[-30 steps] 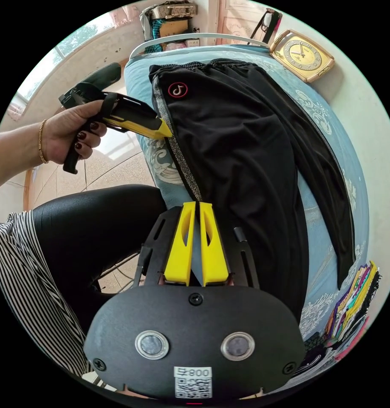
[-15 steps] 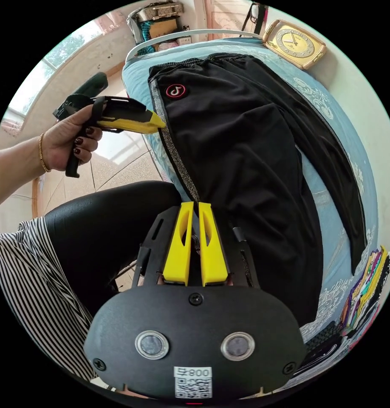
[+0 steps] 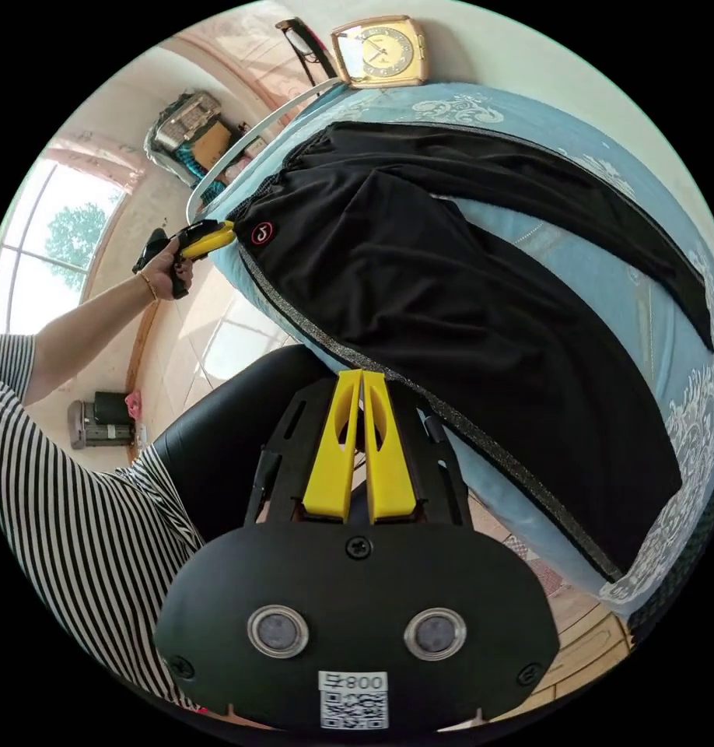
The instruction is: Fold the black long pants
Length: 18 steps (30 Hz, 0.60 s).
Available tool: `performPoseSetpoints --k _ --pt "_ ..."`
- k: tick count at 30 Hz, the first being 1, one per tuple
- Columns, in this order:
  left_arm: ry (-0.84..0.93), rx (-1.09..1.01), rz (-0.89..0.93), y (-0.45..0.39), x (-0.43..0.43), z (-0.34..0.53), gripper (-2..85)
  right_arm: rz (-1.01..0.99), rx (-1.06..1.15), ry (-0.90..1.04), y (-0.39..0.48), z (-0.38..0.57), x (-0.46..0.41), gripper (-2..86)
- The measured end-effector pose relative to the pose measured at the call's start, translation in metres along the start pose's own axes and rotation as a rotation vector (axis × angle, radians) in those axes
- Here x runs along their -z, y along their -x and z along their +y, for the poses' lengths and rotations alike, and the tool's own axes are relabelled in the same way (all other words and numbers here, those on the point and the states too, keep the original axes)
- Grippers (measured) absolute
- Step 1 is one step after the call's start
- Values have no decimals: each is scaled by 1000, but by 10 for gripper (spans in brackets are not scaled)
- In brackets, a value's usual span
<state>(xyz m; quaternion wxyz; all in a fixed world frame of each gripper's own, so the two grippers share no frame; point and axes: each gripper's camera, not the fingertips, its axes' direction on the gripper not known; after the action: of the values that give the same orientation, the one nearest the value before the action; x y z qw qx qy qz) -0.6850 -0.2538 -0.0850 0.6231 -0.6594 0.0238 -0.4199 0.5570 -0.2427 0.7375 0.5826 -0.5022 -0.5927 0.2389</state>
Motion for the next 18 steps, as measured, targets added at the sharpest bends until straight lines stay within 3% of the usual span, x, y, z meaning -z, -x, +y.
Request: performPoseSetpoints --k 8,13,18 --pt "-62 -1 -7 9 10 13 27 40 -270 -74 -33 46 81 3" --pt "-118 65 94 20 -5 28 45 -9 -554 -170 -64 99 138 10" --pt "-108 64 106 19 -24 63 57 81 -800 -266 -84 161 203 33"
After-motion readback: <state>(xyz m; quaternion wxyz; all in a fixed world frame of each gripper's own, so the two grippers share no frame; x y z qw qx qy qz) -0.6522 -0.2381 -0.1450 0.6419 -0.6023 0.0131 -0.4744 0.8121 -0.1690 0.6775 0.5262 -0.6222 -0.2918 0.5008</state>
